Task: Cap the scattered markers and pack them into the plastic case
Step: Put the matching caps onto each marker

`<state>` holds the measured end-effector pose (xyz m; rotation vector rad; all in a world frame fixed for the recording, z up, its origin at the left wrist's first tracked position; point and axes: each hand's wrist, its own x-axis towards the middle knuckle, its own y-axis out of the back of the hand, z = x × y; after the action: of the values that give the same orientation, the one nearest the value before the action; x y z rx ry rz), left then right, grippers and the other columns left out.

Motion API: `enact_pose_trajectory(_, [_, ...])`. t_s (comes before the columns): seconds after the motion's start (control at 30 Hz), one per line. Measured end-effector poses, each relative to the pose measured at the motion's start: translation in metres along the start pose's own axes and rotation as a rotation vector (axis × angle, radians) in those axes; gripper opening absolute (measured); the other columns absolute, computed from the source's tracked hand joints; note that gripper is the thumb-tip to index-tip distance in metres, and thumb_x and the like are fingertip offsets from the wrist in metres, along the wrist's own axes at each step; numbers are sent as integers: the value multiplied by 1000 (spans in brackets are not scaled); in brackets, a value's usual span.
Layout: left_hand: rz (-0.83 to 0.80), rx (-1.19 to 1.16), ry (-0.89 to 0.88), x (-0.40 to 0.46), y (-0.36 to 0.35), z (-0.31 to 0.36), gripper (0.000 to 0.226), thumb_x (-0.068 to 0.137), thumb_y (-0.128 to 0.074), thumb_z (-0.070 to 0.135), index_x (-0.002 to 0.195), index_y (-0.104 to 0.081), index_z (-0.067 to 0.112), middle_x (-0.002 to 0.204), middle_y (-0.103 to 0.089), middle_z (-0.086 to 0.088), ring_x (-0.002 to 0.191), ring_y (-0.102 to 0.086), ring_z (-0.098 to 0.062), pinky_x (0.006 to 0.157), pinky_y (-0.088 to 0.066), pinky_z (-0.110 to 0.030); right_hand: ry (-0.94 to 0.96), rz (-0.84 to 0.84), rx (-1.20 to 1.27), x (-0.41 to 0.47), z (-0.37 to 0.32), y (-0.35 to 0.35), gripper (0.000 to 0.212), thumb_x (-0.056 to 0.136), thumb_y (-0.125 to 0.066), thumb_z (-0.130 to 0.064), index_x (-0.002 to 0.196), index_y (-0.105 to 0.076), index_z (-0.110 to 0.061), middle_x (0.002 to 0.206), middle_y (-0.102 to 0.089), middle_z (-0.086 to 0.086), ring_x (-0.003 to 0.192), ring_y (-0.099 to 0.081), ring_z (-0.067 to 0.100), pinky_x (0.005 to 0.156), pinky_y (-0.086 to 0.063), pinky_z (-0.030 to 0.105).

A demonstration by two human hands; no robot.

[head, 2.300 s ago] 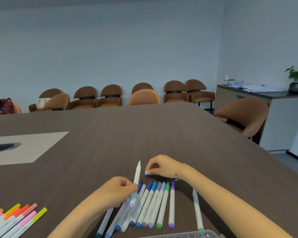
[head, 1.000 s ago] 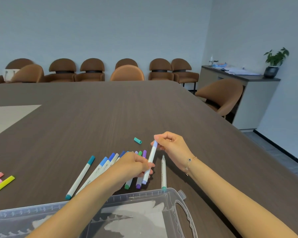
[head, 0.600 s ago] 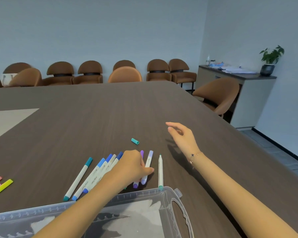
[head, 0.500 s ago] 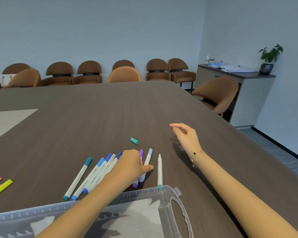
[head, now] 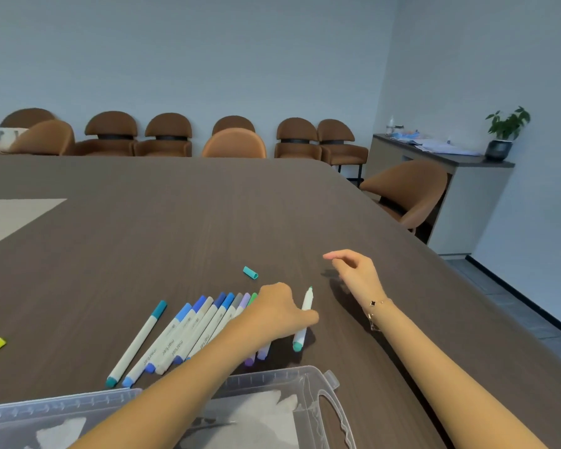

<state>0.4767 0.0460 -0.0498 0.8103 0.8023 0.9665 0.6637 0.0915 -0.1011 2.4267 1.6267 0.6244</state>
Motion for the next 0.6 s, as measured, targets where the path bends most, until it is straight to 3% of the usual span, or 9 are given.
enact_pose_trajectory(0.07, [23, -71, 11, -3, 23, -14, 42, 86, -56, 39, 58, -39, 13, 55, -31, 0, 50, -34, -12, 50, -29, -18, 43, -83, -58, 9, -14, -5, 22, 95, -50, -14, 92, -69, -25, 93, -63, -18, 83, -60, 5, 64, -45, 12])
enact_pose_trajectory(0.2, [-40, -174, 91, -14, 53, -55, 37, 90, -52, 47, 77, -60, 13, 63, -40, 0, 58, -38, -13, 54, -35, -20, 110, -318, -263, 30, -40, -45, 15, 93, -56, -22, 99, -69, -25, 94, -67, -11, 85, -60, 4, 69, -45, 12])
enact_pose_trajectory(0.27, [-51, -249, 126, -19, 57, -73, 39, 91, -51, 48, 82, -67, 14, 66, -51, -5, 58, -38, -11, 50, -33, -18, 116, -495, -415, 38, -47, -73, 22, 89, -61, -30, 109, -68, -22, 98, -66, -7, 84, -58, 4, 75, -44, 16])
enact_pose_trajectory(0.33, [-1, -324, 138, -22, 58, -88, 34, 91, -52, 46, 84, -65, 16, 84, -69, -10, 58, -40, -10, 50, -35, -17, 121, -601, -495, 41, -51, -97, 34, 86, -66, -35, 116, -65, -20, 96, -64, -4, 82, -56, 7, 76, -43, 19])
enact_pose_trajectory(0.5, [-35, -472, 121, -28, 59, -104, 19, 93, -55, 35, 95, -58, 17, 85, -73, -2, 49, -40, -7, 46, -36, -15, 190, -558, -625, 35, -52, -113, 22, 89, -63, -23, 109, -69, -15, 106, -66, 1, 84, -55, 6, 77, -45, 17])
enact_pose_trajectory(0.6, [-48, -501, 87, -32, 56, -100, 19, 92, -57, 35, 96, -59, 17, 84, -72, -3, 47, -42, -7, 48, -38, -16, 136, -418, -400, 20, -57, -91, 12, 89, -62, -18, 99, -69, -15, 99, -67, 2, 85, -59, 9, 78, -46, 21])
